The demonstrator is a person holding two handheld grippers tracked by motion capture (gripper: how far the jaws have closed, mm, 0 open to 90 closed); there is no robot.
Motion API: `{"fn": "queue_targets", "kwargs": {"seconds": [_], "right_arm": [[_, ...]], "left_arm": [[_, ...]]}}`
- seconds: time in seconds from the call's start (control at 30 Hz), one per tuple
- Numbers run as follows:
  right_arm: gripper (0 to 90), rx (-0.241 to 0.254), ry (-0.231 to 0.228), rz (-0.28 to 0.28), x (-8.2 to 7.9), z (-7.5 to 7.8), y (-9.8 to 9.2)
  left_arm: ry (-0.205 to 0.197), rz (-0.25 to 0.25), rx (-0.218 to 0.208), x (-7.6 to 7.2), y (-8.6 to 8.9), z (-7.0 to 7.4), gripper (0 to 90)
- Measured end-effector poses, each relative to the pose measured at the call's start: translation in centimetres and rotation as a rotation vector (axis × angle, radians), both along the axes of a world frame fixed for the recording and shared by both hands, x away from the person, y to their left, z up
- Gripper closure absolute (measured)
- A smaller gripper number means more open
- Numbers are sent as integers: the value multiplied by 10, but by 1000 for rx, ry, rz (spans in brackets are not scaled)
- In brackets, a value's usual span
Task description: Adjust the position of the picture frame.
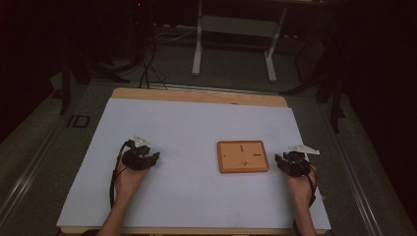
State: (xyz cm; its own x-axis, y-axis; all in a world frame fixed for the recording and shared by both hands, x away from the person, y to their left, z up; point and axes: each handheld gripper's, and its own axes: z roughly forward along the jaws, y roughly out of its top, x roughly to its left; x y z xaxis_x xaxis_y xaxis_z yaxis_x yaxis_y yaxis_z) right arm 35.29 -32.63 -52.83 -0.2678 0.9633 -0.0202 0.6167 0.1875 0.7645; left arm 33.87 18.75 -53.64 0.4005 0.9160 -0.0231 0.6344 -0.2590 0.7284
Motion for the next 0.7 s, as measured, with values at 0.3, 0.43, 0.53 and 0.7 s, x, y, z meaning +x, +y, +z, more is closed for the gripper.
{"fn": "queue_targets", "kwargs": {"seconds": [0.3, 0.43, 0.53, 0.7], "right_arm": [[616, 9, 12, 114, -6, 7, 17], [627, -10, 20, 173, -9, 13, 26], [631, -13, 41, 210, -12, 15, 29], [633, 30, 58, 240, -18, 18, 28]], "left_arm": [[-9, -53, 19, -6, -3, 2, 572], [3, -66, 19, -8, -4, 4, 579], [12, -84, 25, -9, -7, 5, 597], [27, -95, 34, -8, -10, 4, 593]]}}
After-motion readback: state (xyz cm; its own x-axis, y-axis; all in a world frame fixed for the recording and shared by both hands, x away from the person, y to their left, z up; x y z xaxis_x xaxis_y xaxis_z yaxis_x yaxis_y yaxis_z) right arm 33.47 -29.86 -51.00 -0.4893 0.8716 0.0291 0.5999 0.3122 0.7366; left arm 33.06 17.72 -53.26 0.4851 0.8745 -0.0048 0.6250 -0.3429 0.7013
